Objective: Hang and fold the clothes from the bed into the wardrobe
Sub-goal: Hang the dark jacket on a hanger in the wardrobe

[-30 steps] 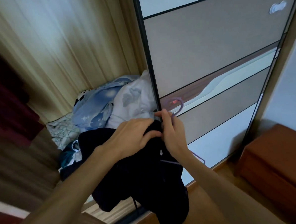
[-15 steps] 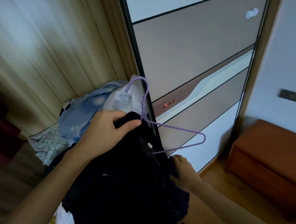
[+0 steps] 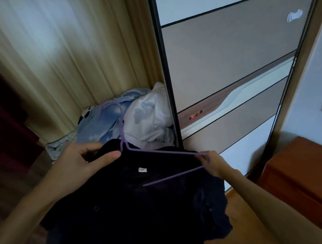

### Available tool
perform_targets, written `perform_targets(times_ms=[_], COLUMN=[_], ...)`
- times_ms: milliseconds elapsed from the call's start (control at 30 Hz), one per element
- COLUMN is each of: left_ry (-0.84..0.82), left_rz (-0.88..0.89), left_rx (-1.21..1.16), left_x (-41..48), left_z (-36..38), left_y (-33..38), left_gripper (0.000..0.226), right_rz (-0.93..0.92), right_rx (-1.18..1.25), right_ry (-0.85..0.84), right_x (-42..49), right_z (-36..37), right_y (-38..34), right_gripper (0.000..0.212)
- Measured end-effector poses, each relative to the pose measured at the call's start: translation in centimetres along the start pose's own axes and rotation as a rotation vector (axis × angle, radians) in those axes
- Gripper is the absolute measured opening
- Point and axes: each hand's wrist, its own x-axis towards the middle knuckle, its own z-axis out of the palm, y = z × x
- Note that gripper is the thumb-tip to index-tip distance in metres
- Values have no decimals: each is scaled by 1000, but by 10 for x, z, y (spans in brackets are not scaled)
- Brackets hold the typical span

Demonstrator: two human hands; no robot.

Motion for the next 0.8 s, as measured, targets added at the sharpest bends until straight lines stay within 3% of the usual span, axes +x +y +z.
perform_targets(times_ms=[133, 267, 333, 433, 533, 667, 733, 800], left_ry=[-2, -23, -31, -13, 125, 205, 263, 291], left_rz=[9, -8, -37, -4, 1, -47, -60, -10], left_rx=[114, 168, 114, 116, 121, -82, -242, -334], left_x=[-2, 5, 8, 12, 20, 22, 15, 7], left_z=[4, 12, 20, 45, 64, 48, 32, 18], left_y=[-22, -54, -63, -56, -43, -38, -36, -28], left_gripper=[8, 52, 59, 48, 38, 35, 20, 12], right_rz=[-112, -194, -270, -404, -604, -828, -815, -684], right_rx=[8, 66, 64, 53, 64, -36, -8, -26], right_ry=[120, 191, 190, 205, 160, 34, 187, 378], right_x=[3, -6, -18, -39, -68, -86, -73, -59], right_z=[-54, -87, -96, -89, -62, -59, -81, -104], right_y=[-34, -71, -98, -143, -190, -206, -187, -167], right_gripper=[46, 51, 48, 46, 39, 39, 36, 44])
